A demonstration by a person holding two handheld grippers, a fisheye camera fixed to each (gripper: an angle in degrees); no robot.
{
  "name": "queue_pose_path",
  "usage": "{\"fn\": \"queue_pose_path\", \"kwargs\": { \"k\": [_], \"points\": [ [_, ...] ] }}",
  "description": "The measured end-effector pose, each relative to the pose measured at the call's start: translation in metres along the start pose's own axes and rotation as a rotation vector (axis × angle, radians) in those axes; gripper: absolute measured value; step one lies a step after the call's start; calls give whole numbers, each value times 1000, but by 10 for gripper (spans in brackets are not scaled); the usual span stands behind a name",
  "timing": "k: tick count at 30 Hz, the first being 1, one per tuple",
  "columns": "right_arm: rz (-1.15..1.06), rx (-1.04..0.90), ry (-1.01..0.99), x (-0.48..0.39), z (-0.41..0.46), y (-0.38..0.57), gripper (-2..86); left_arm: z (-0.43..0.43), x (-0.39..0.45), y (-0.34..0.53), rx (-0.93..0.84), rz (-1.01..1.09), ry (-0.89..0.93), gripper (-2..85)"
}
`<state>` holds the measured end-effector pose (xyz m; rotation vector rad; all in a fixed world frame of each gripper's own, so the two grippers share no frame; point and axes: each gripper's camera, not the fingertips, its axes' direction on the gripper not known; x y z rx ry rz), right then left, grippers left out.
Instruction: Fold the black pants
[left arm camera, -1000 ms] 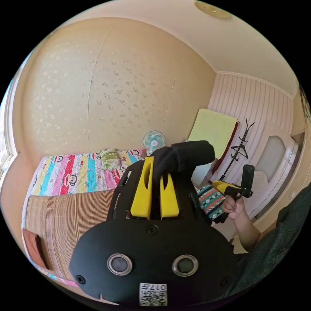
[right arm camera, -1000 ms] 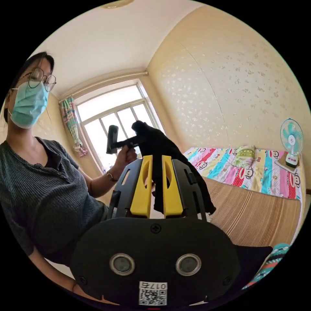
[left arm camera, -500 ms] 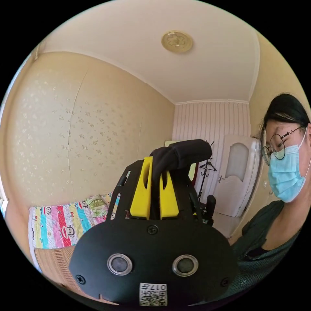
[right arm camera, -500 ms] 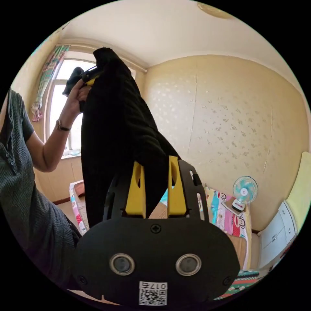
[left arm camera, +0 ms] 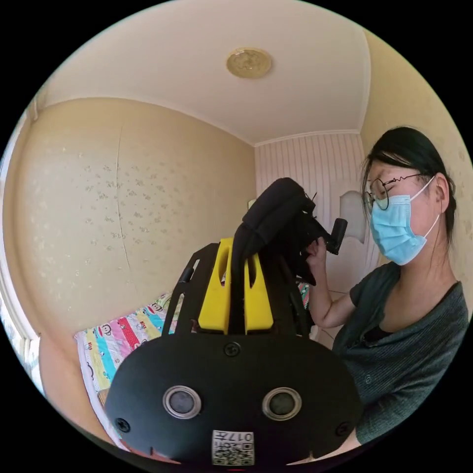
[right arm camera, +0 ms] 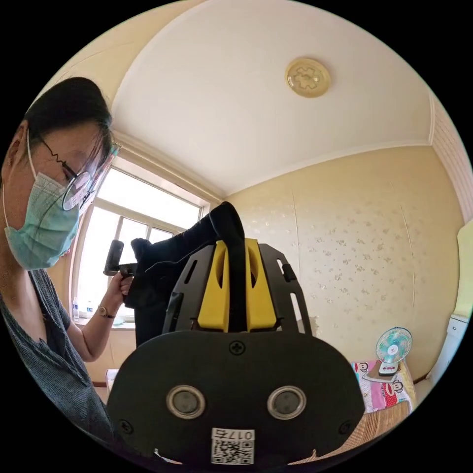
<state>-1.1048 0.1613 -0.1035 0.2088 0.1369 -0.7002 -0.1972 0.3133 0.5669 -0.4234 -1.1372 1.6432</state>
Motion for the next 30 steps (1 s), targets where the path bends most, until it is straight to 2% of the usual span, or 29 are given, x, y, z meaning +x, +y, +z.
{"fn": "queue_pose_path", "kwargs": {
  "k": [3,6,10,14,16,20,23,25,27,30],
  "points": [
    [-13,42,118,-29,-7,14,59,-25,2,7,144,-110,-94,31],
    [-75,70,227,-41,-3,12,61,-30,-6,-9,250,-113,-158,38],
    [-26,64,190,-1,13,14,62,-24,-58,-25,362,-179,-59,40],
    [-55,85,270,33,26,59,62,8,-93,-1,449,-190,-169,40],
    [-68,13,389,68,50,77,62,25,-112,-2,420,-191,-205,40],
    [8,-139,408,189,135,100,65,113,-218,-35,288,-252,-270,46],
    [130,-367,462,343,261,142,75,227,-345,-58,87,-285,-391,79],
    [287,-646,504,471,359,206,81,295,-437,-53,-103,-405,-469,96],
    [366,-806,516,528,388,256,77,338,-532,-15,-322,-588,-599,88],
    [420,-898,408,562,364,339,74,329,-586,70,-397,-716,-538,91]
  ]
}}
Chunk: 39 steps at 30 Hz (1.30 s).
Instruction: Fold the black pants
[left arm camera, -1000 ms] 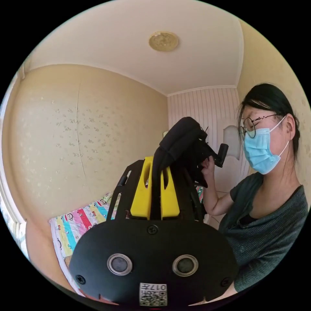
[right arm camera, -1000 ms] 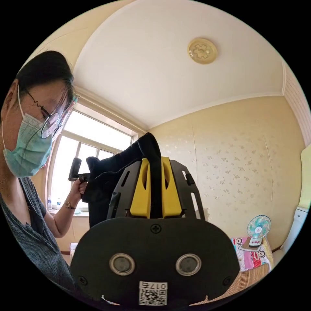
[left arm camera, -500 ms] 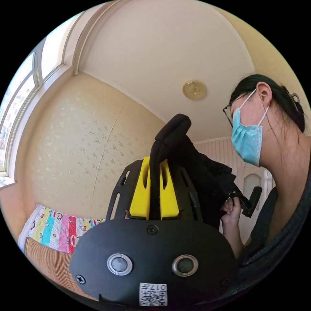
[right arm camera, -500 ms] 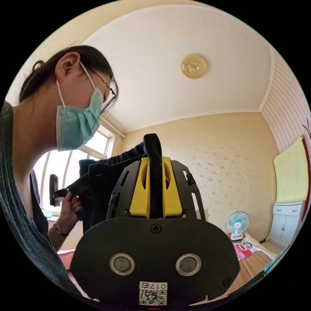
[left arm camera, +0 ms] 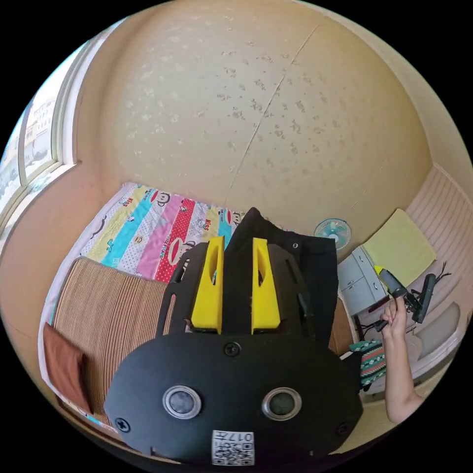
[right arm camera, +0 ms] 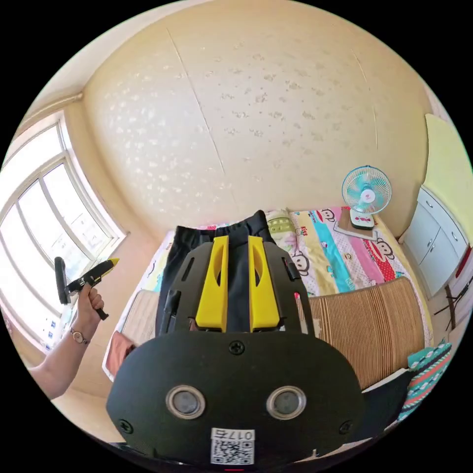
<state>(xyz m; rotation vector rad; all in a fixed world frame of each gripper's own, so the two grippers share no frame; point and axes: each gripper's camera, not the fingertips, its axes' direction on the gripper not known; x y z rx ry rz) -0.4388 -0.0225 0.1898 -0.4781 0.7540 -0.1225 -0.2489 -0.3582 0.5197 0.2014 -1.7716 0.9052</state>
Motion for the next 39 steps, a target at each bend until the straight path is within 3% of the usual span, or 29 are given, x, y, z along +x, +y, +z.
{"fn": "queue_pose_path", "kwargs": {
  "k": [4,6,10,17,21,25,28,33,35,39],
  "points": [
    [-11,-358,40,75,92,151,77,59,-91,99,-247,10,-112,93],
    [31,-521,39,106,121,221,78,90,-153,172,-456,-22,-186,96],
    [149,-766,-74,146,145,324,85,93,-232,236,-583,-110,-253,110],
    [69,-854,-320,124,188,342,102,93,-309,278,-718,-176,-214,108],
    [34,-857,-414,102,234,327,102,76,-318,272,-676,-146,-249,63],
    [74,-906,-519,96,263,329,50,63,-319,265,-720,-122,-144,26],
    [24,-935,-480,103,236,328,38,39,-323,267,-759,-157,-64,23],
    [64,-1046,-527,154,158,323,38,-1,-329,282,-924,-128,-143,46],
    [73,-1015,-431,187,120,308,52,-18,-335,274,-904,-147,-172,51],
    [296,-806,30,302,35,271,106,-40,-332,226,-762,-93,-207,58]
  ]
}}
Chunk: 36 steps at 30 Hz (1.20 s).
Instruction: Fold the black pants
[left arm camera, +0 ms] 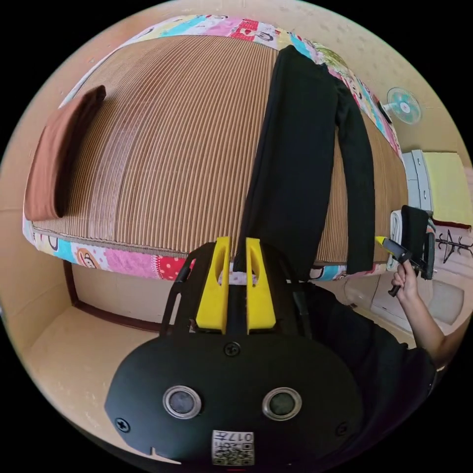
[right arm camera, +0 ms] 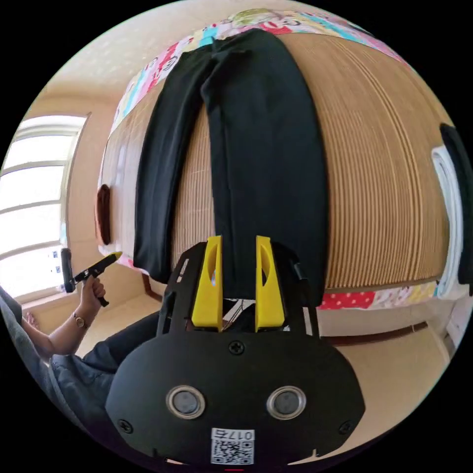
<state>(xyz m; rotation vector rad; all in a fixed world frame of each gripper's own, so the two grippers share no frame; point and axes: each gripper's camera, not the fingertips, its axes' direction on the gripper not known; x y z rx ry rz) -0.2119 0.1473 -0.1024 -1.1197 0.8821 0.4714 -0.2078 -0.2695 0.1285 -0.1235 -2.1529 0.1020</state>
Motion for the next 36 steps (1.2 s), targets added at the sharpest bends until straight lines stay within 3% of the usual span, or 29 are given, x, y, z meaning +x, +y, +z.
{"fn": "queue_pose_path", "kwargs": {
  "k": [2,4,7,9,14,17,20,24,26,30,36],
  "points": [
    [104,25,76,42,-13,2,114,-8,17,-21,27,69,-7,58],
    [148,-69,95,79,0,6,112,-11,40,-43,47,157,49,59],
    [66,-56,134,77,-4,22,71,-9,85,-71,69,271,180,60],
    [16,-114,20,72,-12,30,41,-5,122,-82,46,330,291,67],
    [-17,-32,-299,50,-83,56,25,-15,186,-85,-35,394,493,124],
    [-190,-13,-391,7,-122,55,23,-29,216,-90,-69,415,407,178],
    [-376,-58,-421,-39,-135,45,23,-32,231,-102,-159,411,385,176],
    [-600,-200,-441,-59,-140,29,34,-29,219,-109,-213,336,245,44],
    [-658,-294,-407,-42,-143,12,47,-35,206,-109,-202,319,281,40],
    [-565,-216,-312,23,-172,-102,106,-46,177,-108,-174,258,363,38],
    [-158,114,-537,95,-148,-342,139,-45,153,-98,-128,204,430,35]
  ]
}}
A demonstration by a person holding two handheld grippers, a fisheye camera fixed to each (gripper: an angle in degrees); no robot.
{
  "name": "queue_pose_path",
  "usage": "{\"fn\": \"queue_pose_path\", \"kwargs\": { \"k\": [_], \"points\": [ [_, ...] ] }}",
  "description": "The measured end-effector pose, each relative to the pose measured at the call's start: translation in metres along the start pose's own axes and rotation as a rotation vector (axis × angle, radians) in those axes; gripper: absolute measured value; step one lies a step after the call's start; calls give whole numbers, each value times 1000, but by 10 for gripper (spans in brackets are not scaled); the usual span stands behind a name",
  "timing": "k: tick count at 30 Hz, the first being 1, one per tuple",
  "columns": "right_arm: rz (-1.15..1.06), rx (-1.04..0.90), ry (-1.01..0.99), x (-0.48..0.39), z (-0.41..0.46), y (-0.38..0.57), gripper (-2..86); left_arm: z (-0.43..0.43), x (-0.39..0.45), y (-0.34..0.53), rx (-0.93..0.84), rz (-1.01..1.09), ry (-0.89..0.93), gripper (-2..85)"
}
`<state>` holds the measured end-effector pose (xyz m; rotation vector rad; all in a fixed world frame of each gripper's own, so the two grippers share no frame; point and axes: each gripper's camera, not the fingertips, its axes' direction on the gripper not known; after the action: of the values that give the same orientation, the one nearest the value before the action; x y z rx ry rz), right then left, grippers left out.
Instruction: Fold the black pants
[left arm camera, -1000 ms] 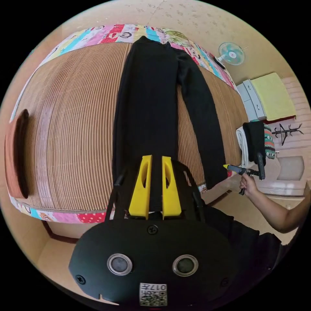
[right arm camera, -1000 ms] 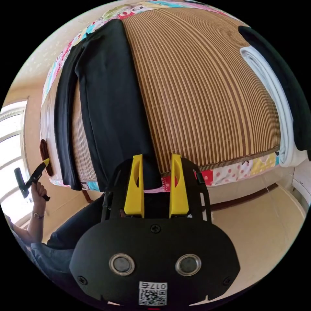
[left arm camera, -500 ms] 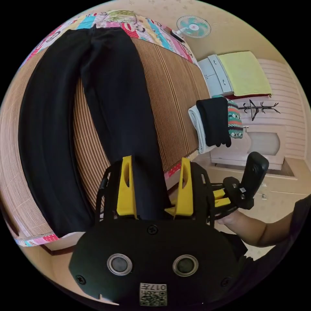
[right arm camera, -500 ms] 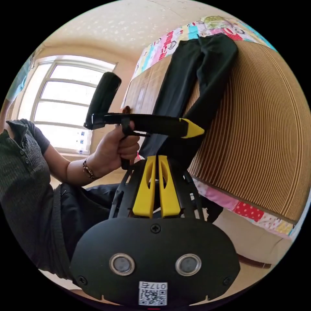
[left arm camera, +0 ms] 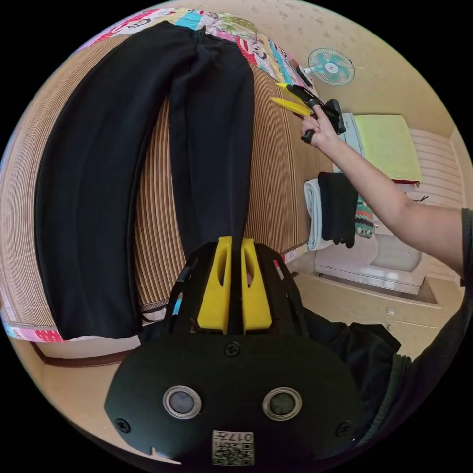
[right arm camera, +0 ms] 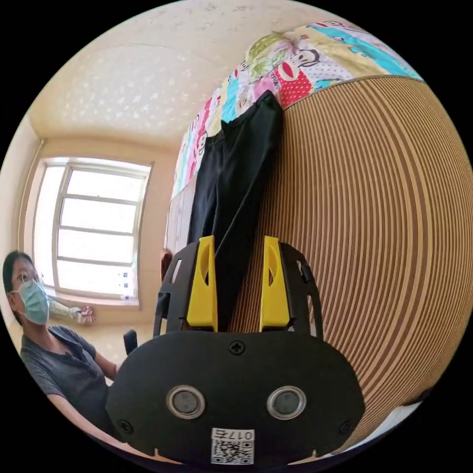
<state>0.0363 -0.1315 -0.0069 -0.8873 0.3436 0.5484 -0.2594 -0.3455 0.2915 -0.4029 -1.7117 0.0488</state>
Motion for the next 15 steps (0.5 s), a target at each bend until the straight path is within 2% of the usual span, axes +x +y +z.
{"fn": "queue_pose_path", "kwargs": {
  "k": [5,8,9,10,11,12,13,15],
  "points": [
    [149,143,-4,26,51,-104,105,-8,-13,9,51,-42,72,31],
    [171,192,176,-13,71,-119,53,-14,-25,13,78,-77,195,25],
    [106,220,380,-52,75,-115,44,-17,-32,15,80,-79,275,23],
    [-52,234,564,-102,83,-110,39,-21,-37,17,88,-83,319,23],
    [-156,245,647,-130,89,-105,37,-31,-48,24,114,-90,411,22],
    [-352,263,736,-180,103,-93,33,-46,-61,33,155,-93,492,22],
    [-509,278,751,-223,116,-83,31,-53,-67,39,173,-94,522,22],
    [-619,277,701,-275,137,-80,28,-88,-97,64,260,-117,537,26]
  ]
}}
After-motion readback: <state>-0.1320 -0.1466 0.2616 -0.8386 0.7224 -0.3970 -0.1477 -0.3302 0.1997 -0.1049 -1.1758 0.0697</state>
